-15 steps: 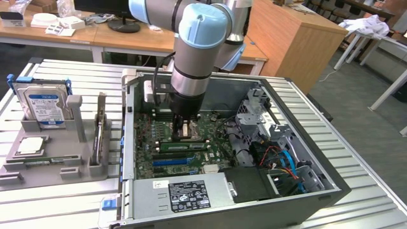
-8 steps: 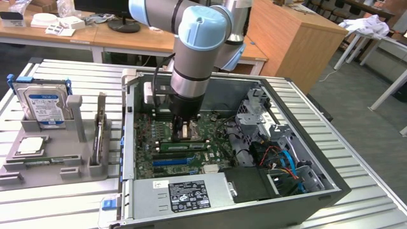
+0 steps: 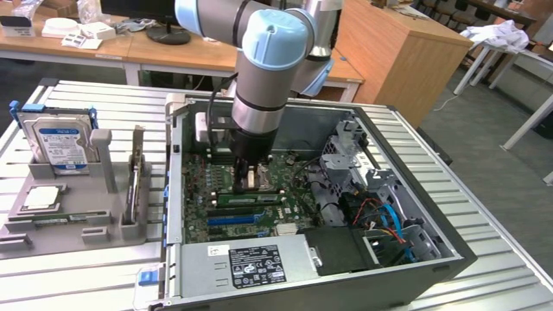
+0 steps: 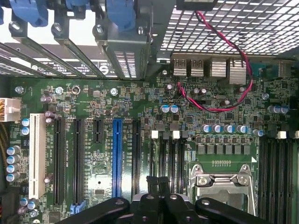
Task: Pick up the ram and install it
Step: 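Press down the ram until it locks into place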
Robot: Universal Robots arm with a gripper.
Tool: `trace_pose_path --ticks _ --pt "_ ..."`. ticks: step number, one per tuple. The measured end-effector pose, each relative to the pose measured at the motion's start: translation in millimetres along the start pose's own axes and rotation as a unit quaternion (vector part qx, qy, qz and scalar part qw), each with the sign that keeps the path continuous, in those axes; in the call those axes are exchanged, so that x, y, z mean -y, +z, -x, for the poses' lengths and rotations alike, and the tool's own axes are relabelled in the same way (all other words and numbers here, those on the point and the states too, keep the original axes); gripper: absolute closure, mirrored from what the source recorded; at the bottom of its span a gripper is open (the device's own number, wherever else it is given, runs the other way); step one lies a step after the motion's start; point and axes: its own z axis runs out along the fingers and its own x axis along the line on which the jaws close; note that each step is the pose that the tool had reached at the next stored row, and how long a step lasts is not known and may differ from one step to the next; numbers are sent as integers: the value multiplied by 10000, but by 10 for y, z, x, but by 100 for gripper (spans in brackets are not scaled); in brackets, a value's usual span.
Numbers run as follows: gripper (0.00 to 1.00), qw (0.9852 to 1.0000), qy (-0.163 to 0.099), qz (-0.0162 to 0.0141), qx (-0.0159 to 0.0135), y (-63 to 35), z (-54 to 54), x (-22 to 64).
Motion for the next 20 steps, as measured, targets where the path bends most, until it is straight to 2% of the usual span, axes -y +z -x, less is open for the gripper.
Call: trace_pose_path --ticks 20 --pt "89 10000 1 0 -1 64 -6 0"
